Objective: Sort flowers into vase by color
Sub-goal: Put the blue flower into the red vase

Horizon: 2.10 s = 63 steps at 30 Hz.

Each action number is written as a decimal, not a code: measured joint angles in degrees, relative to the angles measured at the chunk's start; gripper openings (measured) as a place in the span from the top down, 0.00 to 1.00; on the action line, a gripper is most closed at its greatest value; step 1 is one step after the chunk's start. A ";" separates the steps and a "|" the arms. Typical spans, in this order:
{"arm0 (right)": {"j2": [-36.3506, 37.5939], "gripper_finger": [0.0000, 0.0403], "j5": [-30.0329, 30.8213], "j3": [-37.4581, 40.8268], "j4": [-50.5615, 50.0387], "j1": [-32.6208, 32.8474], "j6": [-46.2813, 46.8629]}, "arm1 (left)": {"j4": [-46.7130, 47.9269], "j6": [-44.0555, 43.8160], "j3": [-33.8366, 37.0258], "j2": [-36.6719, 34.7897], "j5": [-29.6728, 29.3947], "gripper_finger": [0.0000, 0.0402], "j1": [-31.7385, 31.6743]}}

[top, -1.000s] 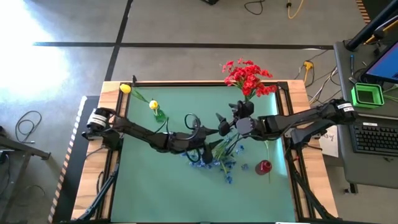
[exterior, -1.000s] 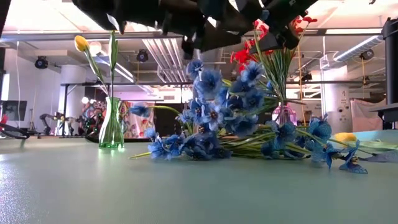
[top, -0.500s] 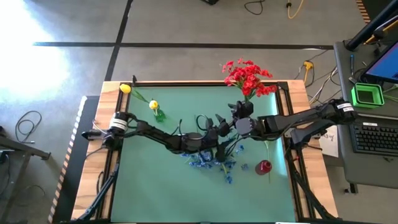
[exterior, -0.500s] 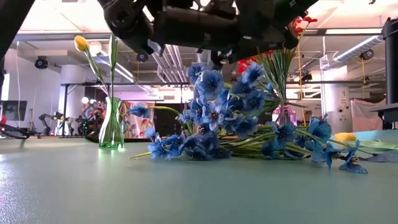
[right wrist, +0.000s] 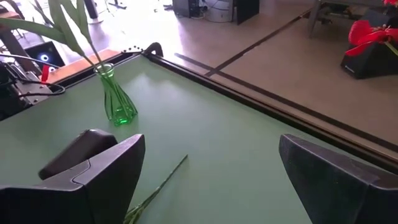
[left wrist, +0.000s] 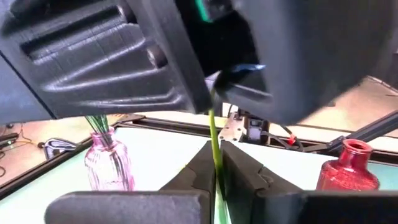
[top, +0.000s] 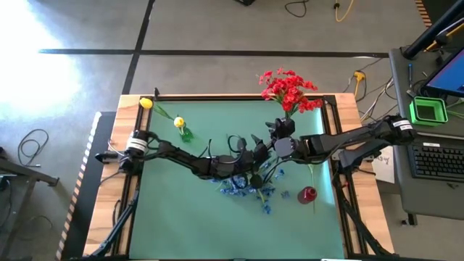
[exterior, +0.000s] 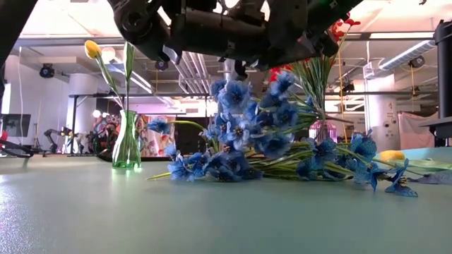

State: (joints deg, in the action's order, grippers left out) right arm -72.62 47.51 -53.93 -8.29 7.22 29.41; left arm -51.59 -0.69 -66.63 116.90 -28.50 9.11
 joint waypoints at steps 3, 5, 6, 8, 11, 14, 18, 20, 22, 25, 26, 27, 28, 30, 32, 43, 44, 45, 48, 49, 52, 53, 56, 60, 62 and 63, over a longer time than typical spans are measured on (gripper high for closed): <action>0.02 0.10 -0.70 0.00 -0.11 0.00 0.20 | -0.07 0.17 0.92 -1.35 0.13 1.00 0.20; 0.04 0.10 -2.02 0.00 -0.28 0.00 1.12 | 0.15 1.38 1.52 -2.33 0.51 1.00 0.27; 0.06 0.10 -2.55 0.00 -0.38 0.00 1.89 | 0.63 1.89 1.66 -2.68 0.63 1.00 0.34; 0.09 0.10 -3.33 0.00 -0.54 0.00 3.52 | 2.98 3.15 1.95 -3.59 0.72 1.00 0.38; 0.09 0.10 -6.43 0.00 -0.68 -0.16 4.32 | 8.36 5.20 2.05 -4.61 0.69 1.00 0.51; 0.13 0.10 -10.27 -1.09 -2.74 -0.42 5.49 | 11.64 5.18 2.18 -5.29 0.82 1.00 0.89; 0.19 0.10 -11.55 -2.77 -7.61 -0.41 6.70 | 14.33 10.41 2.25 -6.14 9.86 1.00 1.48; 0.17 0.10 -11.88 -3.06 -9.62 -0.37 6.74 | 14.64 12.81 2.25 -6.17 13.81 1.00 1.87; 0.18 0.10 -11.96 -3.13 -11.07 -0.37 7.40 | 14.75 14.31 2.25 -6.34 14.99 1.00 2.06; 0.19 0.10 -11.74 -3.15 -13.51 -0.41 9.24 | 14.79 16.25 2.25 -6.45 15.90 1.00 2.21; 0.18 0.10 -11.68 -3.15 -14.12 -0.41 9.95 | 14.93 16.63 2.25 -6.45 15.86 1.00 2.25; 0.19 0.10 -11.65 -3.15 -14.70 -0.39 10.29 | 15.01 16.82 2.27 -6.45 15.86 1.00 2.27; 0.20 0.10 -11.58 -3.15 -14.99 -0.37 10.52 | 14.97 16.92 2.27 -6.45 15.88 1.00 2.33; 0.17 0.10 -11.56 -3.15 -15.07 -0.39 10.63 | 14.95 17.46 2.27 -6.45 15.88 1.00 2.36; 0.17 0.10 -11.54 -3.15 -15.11 -0.39 10.78 | 15.00 18.46 2.27 -6.45 15.88 1.00 2.46; 0.20 0.10 -11.96 -3.15 -15.63 -0.39 15.08 | 19.67 18.93 2.24 -8.18 16.79 1.00 2.92; 0.19 0.10 -11.90 -3.15 -15.51 -0.39 15.51 | 19.71 18.37 2.12 -8.20 15.26 1.00 2.98; 0.20 0.10 -11.46 -3.15 -15.40 -0.42 16.10 | 19.82 17.50 1.90 -8.20 12.88 1.00 2.99; 0.20 0.10 -7.12 -3.15 -13.80 -0.42 20.48 | 20.21 16.45 1.42 -8.47 6.42 0.98 2.99; 0.20 0.10 -5.12 -3.15 -13.03 -0.42 22.89 | 20.84 16.50 1.29 -8.91 5.90 0.96 2.99; 0.24 0.10 -1.62 -3.17 -11.09 -0.55 27.93 | 24.58 15.10 0.66 -10.79 5.44 0.90 2.90; 0.24 0.10 -1.30 -3.17 -10.54 -0.53 28.46 | 26.13 13.99 0.66 -11.55 5.46 0.87 2.93; 0.24 0.10 -0.72 -3.17 -7.98 -0.75 28.82 | 29.74 11.70 0.66 -13.64 5.22 0.77 2.50; 0.24 0.10 -0.23 -3.17 -5.75 -1.11 29.78 | 31.47 10.53 0.66 -15.86 4.89 0.64 2.23; 0.24 0.10 0.57 -3.17 -6.07 -1.11 29.69 | 33.58 10.60 0.66 -16.94 4.85 0.58 2.25; 0.24 0.10 0.57 -3.17 -6.20 -1.10 29.68 | 34.28 10.59 0.66 -17.30 4.83 0.56 2.25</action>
State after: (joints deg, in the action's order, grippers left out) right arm -72.38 48.07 -57.10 -14.49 6.12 59.09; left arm -17.31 9.90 -65.98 99.60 -23.67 11.36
